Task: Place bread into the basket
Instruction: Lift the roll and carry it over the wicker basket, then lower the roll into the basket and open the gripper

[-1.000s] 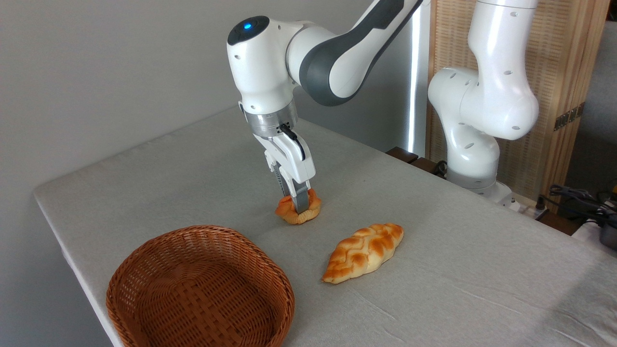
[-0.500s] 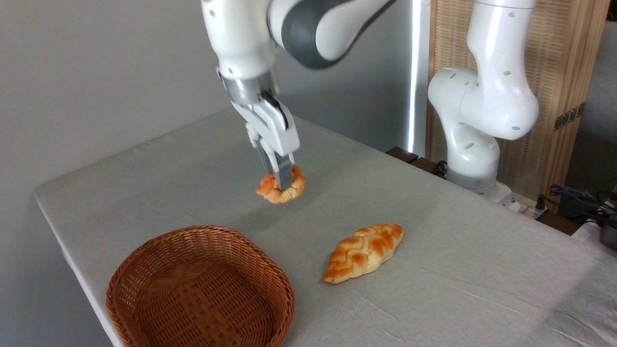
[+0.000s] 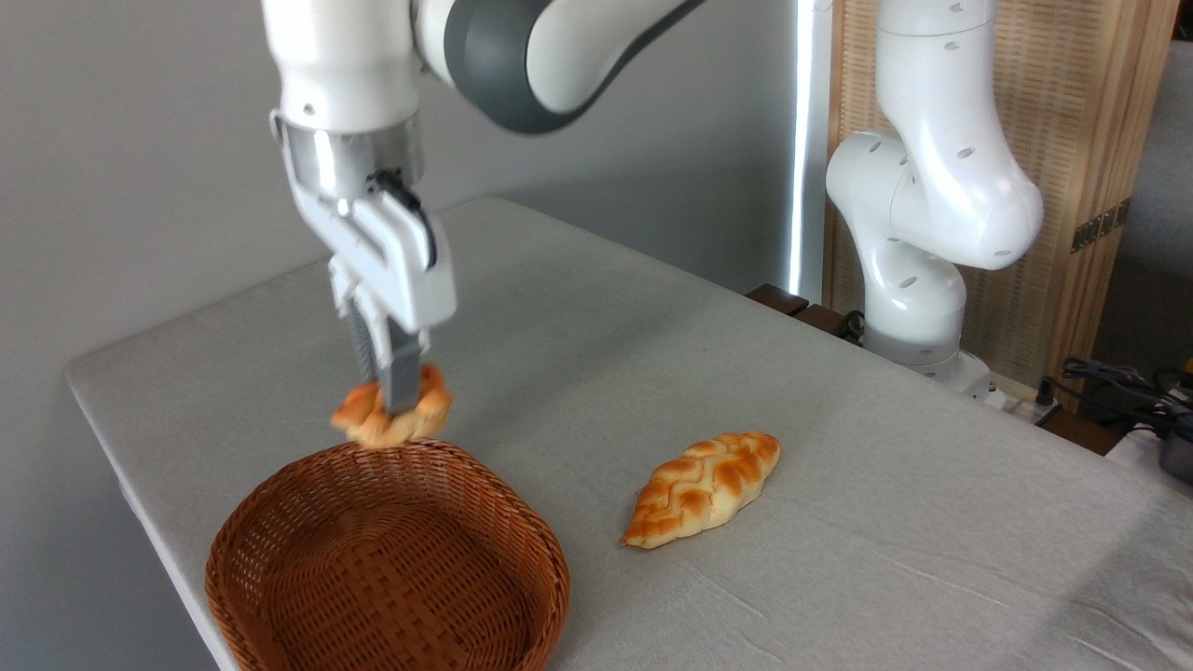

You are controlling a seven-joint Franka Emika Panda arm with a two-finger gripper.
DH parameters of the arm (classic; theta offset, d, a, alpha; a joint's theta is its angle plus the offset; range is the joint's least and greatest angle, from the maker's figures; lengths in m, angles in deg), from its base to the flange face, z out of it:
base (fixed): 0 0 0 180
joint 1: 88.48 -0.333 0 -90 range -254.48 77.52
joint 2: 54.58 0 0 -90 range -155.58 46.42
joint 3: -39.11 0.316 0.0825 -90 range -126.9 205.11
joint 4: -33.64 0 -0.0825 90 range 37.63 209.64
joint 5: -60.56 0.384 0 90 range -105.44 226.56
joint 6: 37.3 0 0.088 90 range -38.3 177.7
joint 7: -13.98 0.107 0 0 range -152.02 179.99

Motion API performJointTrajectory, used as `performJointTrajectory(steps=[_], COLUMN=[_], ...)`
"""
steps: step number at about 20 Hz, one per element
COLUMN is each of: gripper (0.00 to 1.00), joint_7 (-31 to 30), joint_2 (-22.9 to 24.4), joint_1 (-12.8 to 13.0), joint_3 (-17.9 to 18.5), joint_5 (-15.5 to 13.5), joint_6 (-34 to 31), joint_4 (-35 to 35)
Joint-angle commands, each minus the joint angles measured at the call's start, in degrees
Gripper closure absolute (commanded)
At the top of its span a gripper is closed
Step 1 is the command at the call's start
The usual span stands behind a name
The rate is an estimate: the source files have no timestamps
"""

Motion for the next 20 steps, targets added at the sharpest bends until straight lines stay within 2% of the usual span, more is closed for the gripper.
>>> performJointTrajectory(steps=[1, 2, 3, 4, 5, 20], gripper=[0.61, 0.61, 0.53, 0.30, 0.00, 0.00], joint_7=[1.7, 1.9, 2.0, 1.9, 1.9, 1.7], joint_2=[-7.1, -7.8, -8.1, -8.3, -8.9, -9.5], joint_1=[0.1, 0.1, 0.1, 0.1, 0.1, 0.2], joint_3=[1.1, 1.1, 1.1, 1.1, 1.1, -1.1], joint_5=[-0.6, -0.4, -0.4, -0.4, -0.2, -0.3], joint_6=[7.7, 8.4, 8.5, 8.5, 8.5, 8.5], joint_4=[-2.6, -2.6, -2.5, -2.5, -2.6, -2.5])
